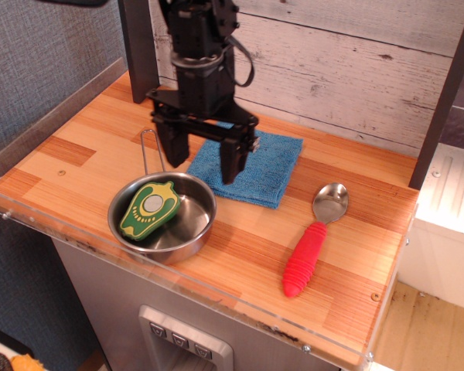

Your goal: Move the blue cloth behind and left of the metal pot.

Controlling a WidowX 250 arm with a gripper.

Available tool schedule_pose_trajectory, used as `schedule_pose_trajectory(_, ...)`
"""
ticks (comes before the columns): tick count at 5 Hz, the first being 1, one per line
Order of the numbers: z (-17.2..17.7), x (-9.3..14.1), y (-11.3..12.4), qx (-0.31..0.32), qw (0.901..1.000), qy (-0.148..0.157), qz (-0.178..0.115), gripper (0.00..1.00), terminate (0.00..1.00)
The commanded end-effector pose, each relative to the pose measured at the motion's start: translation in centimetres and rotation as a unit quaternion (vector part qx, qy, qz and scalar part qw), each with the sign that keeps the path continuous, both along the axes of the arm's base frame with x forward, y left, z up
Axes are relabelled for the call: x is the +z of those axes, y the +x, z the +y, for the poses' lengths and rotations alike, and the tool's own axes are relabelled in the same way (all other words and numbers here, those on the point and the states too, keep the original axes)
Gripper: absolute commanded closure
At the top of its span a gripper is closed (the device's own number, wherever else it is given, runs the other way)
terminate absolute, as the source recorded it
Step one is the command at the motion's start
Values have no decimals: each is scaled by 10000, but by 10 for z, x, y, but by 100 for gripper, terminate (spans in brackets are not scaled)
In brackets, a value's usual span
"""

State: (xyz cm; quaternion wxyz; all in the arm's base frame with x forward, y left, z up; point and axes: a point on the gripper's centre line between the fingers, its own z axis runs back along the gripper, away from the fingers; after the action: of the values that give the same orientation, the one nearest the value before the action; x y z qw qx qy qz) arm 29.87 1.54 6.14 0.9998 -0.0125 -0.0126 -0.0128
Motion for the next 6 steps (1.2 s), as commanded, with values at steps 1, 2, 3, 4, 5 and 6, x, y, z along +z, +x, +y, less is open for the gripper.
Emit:
schedule_pose_trajectory(1,0,1,42,71,9994,86,-334,0,0)
schedule_pose_trajectory(2,-3,-10,54,78,9992,140,-370,0,0)
schedule_pose_trajectory(3,-6,-19,61,86,9988,157,-450,0,0)
schedule_pose_trajectory(4,-11,-31,67,54,9990,161,-415,0,0)
schedule_pose_trajectory(5,-13,-40,68,8,9990,175,-416,0,0)
schedule_pose_trajectory(6,-11,-59,64,4,9996,164,-246,0,0)
